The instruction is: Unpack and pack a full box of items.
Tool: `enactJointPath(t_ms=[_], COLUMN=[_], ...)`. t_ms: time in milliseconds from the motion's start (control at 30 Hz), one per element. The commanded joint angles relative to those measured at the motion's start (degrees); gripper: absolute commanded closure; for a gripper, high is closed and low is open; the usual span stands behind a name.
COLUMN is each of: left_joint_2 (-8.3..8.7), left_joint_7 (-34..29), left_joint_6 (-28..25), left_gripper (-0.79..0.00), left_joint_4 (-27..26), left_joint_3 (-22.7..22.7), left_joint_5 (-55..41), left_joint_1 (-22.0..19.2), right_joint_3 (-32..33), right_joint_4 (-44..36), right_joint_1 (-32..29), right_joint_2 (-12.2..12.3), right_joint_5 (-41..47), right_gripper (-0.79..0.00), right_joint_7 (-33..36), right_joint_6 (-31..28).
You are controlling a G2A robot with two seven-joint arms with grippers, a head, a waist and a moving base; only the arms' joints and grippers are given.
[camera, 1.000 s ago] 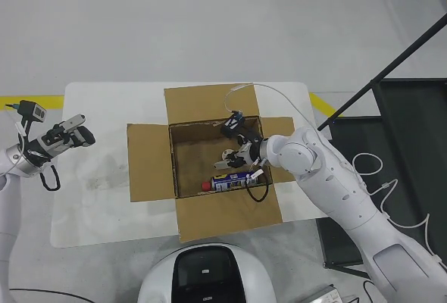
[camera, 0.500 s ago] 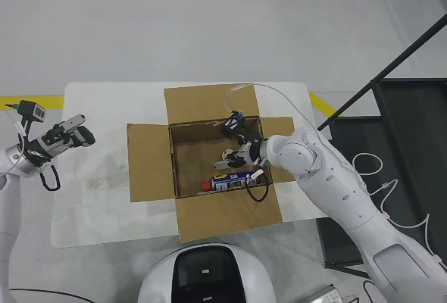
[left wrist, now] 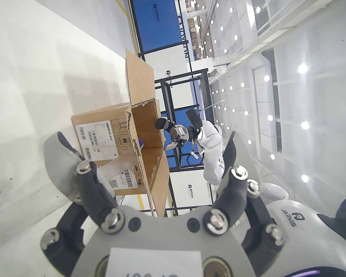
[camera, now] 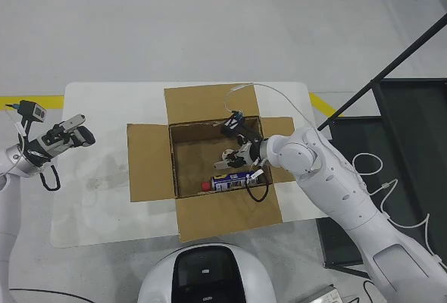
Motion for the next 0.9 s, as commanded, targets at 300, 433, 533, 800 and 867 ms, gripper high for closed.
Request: enactJointPath(t_ms=[300,433,533,800,867], left_joint_2=[0.00,0.00,0.00,0.00,0.00], left_joint_7=[0.0,0.0,0.0,0.0,0.0], left_joint_6=[0.0,0.0,0.0,0.0,0.0], left_gripper=[-0.785,-0.785,-0.785,-0.785,-0.785], left_joint_4=[0.0,0.0,0.0,0.0,0.0], left_joint_3=[0.0,0.0,0.0,0.0,0.0], left_joint_5=[0.0,0.0,0.0,0.0,0.0], left_joint_1=[0.0,0.0,0.0,0.0,0.0], right_joint_3=[-1.4,-3.5,-5.0,-8.1,-8.5], right_joint_4=[3.9,6.8,9.0,13.8,13.9], right_joint_1=[-0.2,1.0,2.1,4.9,5.2], right_joint_2=[-0.7,-1.6,-2.4,-4.1,-4.3], right_joint_5=[2.9,3.8,3.7,2.1,1.5], right_gripper=[-0.785,-0.785,-0.785,-0.785,-0.785], right_joint_7=[-1.9,-2.9,-3.9,-6.7,-6.8], right_joint_6=[2.8,5.8,7.9,13.2,12.6])
